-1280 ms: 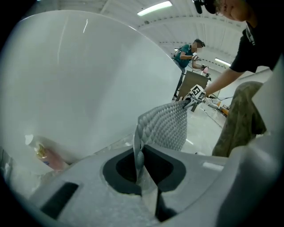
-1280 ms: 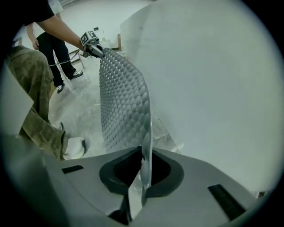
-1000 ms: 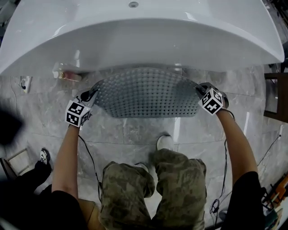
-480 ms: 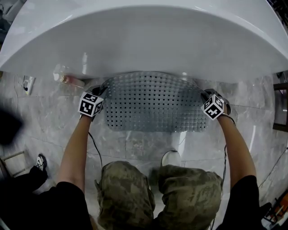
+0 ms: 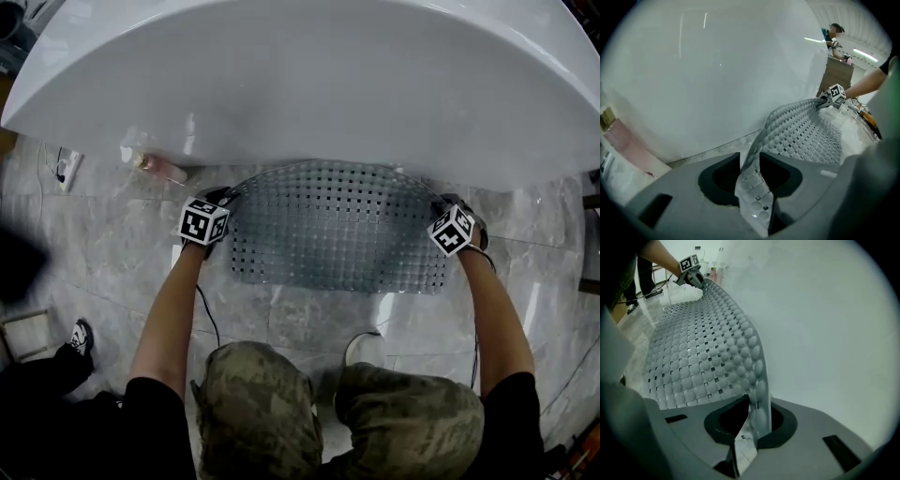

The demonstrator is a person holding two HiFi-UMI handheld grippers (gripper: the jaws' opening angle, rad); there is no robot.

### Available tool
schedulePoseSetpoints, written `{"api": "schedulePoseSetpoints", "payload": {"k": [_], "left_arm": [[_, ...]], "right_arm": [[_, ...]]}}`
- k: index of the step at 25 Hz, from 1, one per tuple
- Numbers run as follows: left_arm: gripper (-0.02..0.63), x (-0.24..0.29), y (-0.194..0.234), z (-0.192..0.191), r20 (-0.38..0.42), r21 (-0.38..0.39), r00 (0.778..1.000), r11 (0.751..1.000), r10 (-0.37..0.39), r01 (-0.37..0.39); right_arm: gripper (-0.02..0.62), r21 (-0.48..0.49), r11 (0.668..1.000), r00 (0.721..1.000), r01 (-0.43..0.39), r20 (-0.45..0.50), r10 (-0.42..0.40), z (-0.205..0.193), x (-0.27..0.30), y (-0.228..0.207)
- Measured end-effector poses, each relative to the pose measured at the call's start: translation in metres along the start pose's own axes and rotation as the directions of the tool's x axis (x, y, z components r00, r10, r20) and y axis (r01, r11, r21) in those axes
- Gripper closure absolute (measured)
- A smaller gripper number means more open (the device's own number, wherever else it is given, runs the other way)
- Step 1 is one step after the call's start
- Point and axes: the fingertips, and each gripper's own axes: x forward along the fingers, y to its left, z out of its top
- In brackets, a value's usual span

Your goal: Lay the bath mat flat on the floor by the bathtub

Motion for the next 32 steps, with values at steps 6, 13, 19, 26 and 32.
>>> {"api": "schedulePoseSetpoints", "payload": {"k": [6, 13, 19, 26, 32], "left_arm": [[0.393, -0.010, 0.014, -0.028, -0.004, -0.120, 1.000, 0.993, 0.001, -0.002], [0.356, -0.026, -0.037, -0.098, -0.049, -0.155, 0.992, 0.982, -0.118, 0.109], [0.331, -0.029, -0.059, -0.147, -0.067, -0.292, 0.992, 0.953, -0.105, 0.081], [0.332, -0.025, -0.070, -0.163, -0.092, -0.278, 0.995, 0.960, -0.041, 0.013], [0.348, -0.039, -0.087, -0.187, -0.151, -0.233, 0.985, 0.972, -0.078, 0.041]], "right_arm": [[0.449, 0.027, 0.999, 0.999, 0.034, 0.000, -0.034, 0.003, 0.005, -0.007], [0.391, 0.087, 0.990, 0.988, 0.107, 0.102, -0.116, 0.007, -0.015, -0.021], [0.388, 0.213, 0.976, 0.963, 0.049, 0.249, -0.103, 0.005, -0.045, 0.021], [0.376, 0.337, 0.920, 0.973, -0.202, 0.179, 0.148, -0.054, -0.009, 0.146], [0.376, 0.573, 0.793, 0.971, -0.206, 0.221, 0.093, -0.076, -0.014, 0.152]]}}
